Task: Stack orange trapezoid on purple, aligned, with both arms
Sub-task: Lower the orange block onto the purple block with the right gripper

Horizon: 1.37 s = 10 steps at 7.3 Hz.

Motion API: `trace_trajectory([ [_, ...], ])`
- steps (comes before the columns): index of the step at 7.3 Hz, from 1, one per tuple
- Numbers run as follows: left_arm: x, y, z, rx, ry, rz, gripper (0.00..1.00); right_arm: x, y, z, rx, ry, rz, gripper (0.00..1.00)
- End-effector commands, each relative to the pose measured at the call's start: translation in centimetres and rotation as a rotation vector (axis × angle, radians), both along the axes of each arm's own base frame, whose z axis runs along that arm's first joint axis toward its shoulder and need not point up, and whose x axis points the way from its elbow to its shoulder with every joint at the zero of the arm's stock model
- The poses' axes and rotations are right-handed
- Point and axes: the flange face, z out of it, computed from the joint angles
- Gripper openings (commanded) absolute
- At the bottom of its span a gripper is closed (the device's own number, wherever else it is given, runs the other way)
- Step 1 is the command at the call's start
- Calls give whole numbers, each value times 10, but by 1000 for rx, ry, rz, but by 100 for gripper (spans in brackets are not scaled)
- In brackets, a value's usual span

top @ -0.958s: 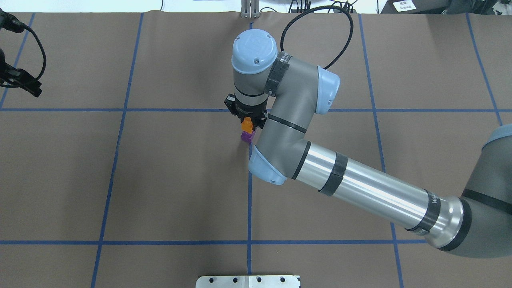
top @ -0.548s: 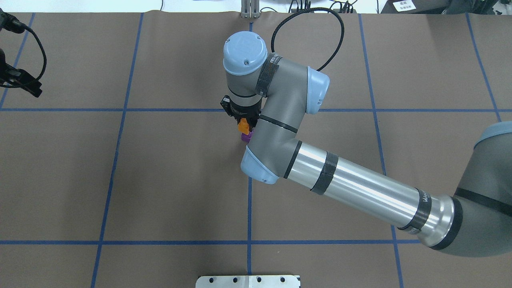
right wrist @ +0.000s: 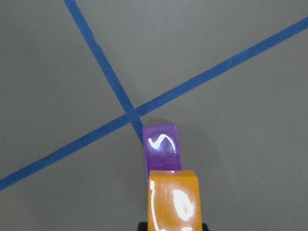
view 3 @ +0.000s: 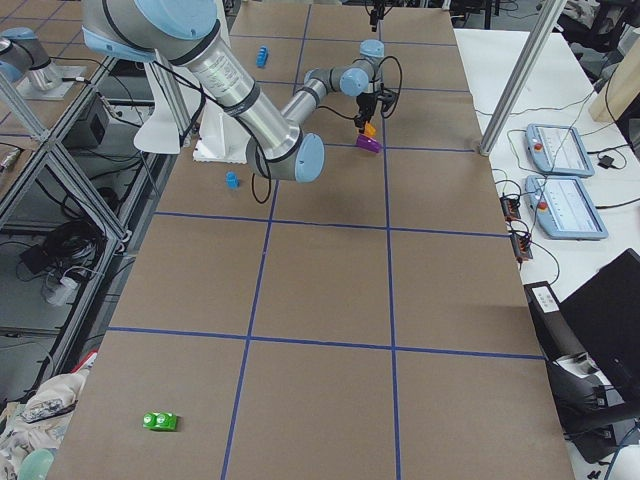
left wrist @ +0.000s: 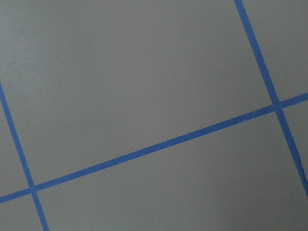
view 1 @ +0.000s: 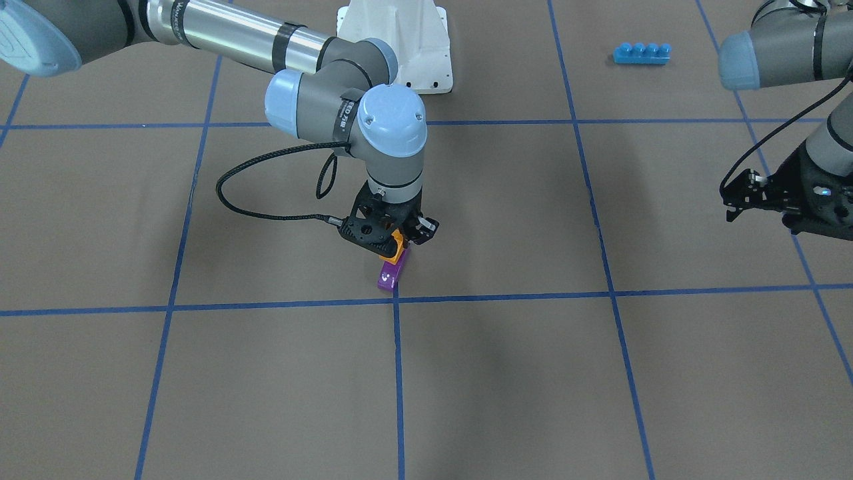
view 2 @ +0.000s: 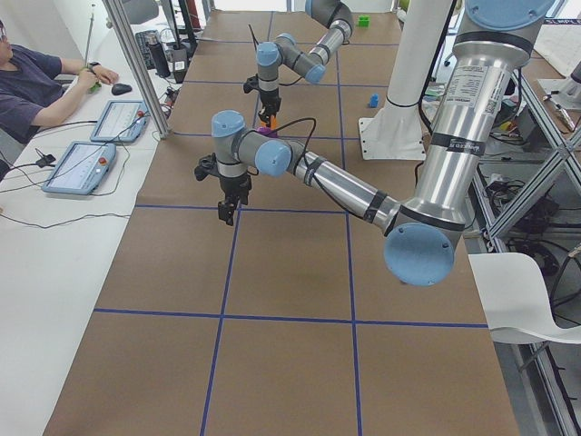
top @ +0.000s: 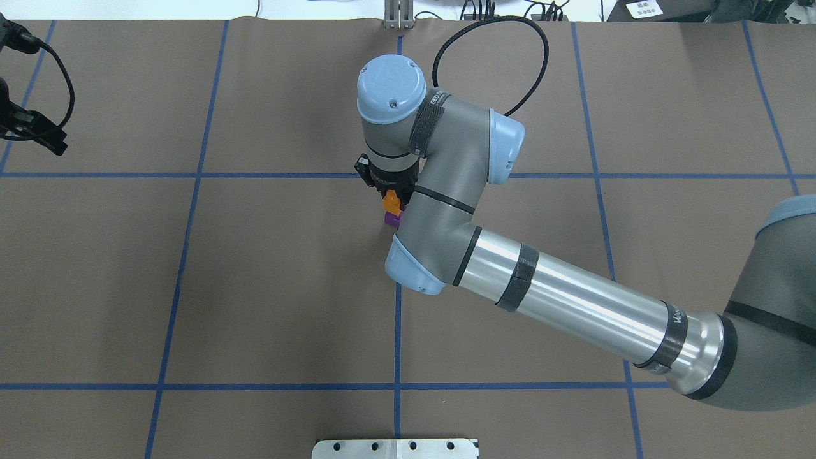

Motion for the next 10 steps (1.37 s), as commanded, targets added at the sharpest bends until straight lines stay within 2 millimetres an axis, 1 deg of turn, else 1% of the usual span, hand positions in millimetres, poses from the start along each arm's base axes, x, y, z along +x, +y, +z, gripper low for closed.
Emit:
trace_trajectory([
  [1,0,-1,2,-4,-2,0,100,-2,2,1,7,2,-7,0],
  [4,1,-2,10,4,2,0,100,-12,10,7,31,24,-6,0],
  [7,1,-2,11,2,1,0,100,-15,12,11,29,31,-11,0],
  [10,1,-2,13,-4,-2,0,100,-14,9,10,51,34,-15,0],
])
